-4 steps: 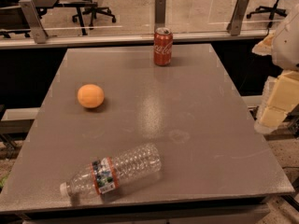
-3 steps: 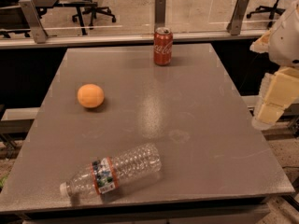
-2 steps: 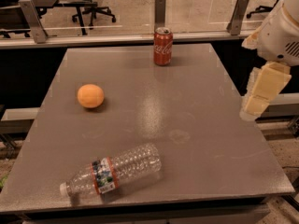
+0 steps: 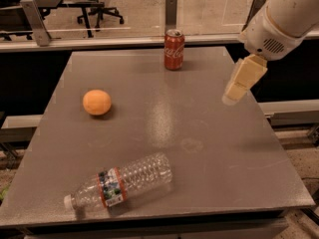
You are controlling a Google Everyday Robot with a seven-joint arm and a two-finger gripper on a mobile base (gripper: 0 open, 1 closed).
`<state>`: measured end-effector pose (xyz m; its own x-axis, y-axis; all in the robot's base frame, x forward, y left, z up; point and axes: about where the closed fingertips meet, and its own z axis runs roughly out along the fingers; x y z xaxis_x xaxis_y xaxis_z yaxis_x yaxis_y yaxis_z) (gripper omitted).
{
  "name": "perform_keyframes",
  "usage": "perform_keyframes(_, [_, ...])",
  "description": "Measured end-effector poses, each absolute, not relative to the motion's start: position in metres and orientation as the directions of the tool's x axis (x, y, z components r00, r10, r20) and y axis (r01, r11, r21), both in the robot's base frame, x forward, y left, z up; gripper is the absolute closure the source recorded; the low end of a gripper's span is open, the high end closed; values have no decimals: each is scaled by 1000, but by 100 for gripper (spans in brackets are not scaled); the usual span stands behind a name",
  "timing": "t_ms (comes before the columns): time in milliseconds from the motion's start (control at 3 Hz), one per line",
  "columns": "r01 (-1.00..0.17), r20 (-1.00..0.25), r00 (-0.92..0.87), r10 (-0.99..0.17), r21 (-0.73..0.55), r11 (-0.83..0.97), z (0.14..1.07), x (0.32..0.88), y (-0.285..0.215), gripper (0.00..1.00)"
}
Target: Knock coke can over
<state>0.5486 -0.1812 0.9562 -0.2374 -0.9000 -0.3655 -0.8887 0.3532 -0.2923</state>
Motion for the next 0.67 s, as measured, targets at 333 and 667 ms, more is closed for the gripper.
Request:
perform_keyframes(333, [-863, -488, -244, -838, -285, 417, 947, 609, -158, 0])
perform_keyframes(667, [-851, -551, -258, -794, -260, 457, 937, 642, -146, 0])
